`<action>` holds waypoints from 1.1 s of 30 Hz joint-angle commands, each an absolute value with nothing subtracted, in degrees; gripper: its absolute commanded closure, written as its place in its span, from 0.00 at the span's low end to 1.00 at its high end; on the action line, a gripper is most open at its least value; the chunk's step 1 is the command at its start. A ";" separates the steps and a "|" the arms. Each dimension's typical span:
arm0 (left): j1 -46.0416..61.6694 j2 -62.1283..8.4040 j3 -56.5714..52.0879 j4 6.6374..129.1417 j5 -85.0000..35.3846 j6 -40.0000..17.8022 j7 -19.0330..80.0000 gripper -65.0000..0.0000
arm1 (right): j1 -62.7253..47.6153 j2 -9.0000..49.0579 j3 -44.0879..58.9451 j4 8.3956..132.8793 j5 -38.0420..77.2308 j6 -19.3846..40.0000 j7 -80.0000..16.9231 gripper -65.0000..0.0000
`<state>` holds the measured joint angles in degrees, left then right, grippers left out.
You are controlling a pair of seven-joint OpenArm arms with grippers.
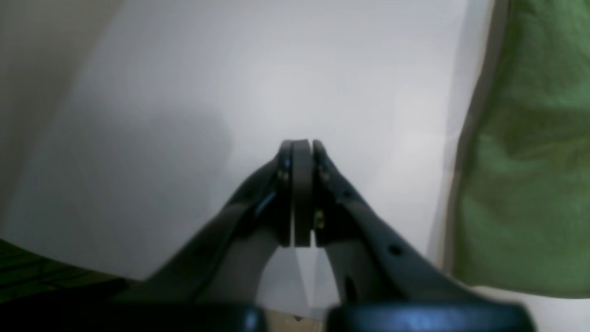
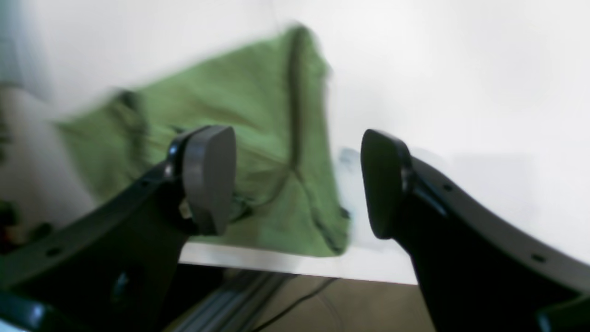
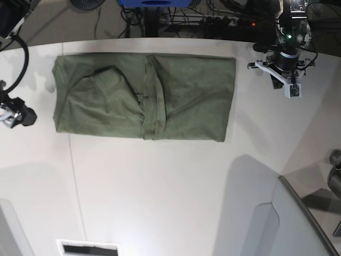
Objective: Layout the t-shirt on the table in an organized manner, then fold the t-shirt properly
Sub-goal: 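Grasp the shirt end with the right gripper and lift it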
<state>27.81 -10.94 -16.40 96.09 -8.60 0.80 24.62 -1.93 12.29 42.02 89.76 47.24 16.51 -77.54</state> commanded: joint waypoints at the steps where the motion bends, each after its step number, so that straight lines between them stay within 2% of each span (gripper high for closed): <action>1: 28.00 -11.47 -16.66 96.84 -8.57 1.01 23.34 1.00 | -1.01 14.11 42.51 89.36 48.92 16.66 -79.08 0.27; 2: 28.00 -11.47 -16.66 96.84 -8.57 1.01 23.34 1.00 | -0.48 14.90 42.15 88.48 49.98 16.66 -80.00 0.17; 3: 28.00 -11.47 -16.66 96.84 -8.57 1.01 23.34 1.00 | -0.31 15.60 41.36 87.25 51.21 16.66 -80.00 0.02; 4: 28.00 -11.47 -16.66 96.84 -8.57 1.01 23.34 1.00 | -0.22 16.22 40.84 85.93 52.70 16.66 -80.00 0.00; 11: 28.00 -11.47 -16.66 96.84 -8.57 1.01 23.34 1.00 | -0.04 18.33 41.36 68.79 58.95 17.19 -77.41 0.00; 15: 28.79 -11.47 -16.75 96.92 -8.57 1.01 23.34 1.00 | 0.31 19.65 34.77 62.73 58.95 26.68 -73.63 0.00; 17: 28.79 -11.47 -16.75 96.92 -8.57 1.01 23.34 1.00 | 0.13 20.26 32.13 61.32 58.95 29.23 -71.60 0.00; 23: 29.41 -11.82 -16.75 97.10 -8.57 1.01 23.34 1.00 | 0.13 20.00 26.51 54.64 59.03 29.93 -68.70 0.00; 33: 29.41 -11.82 -16.75 97.27 -8.57 1.01 23.34 1.00 | 0.13 18.24 19.91 54.81 59.30 30.02 -68.70 0.00</action>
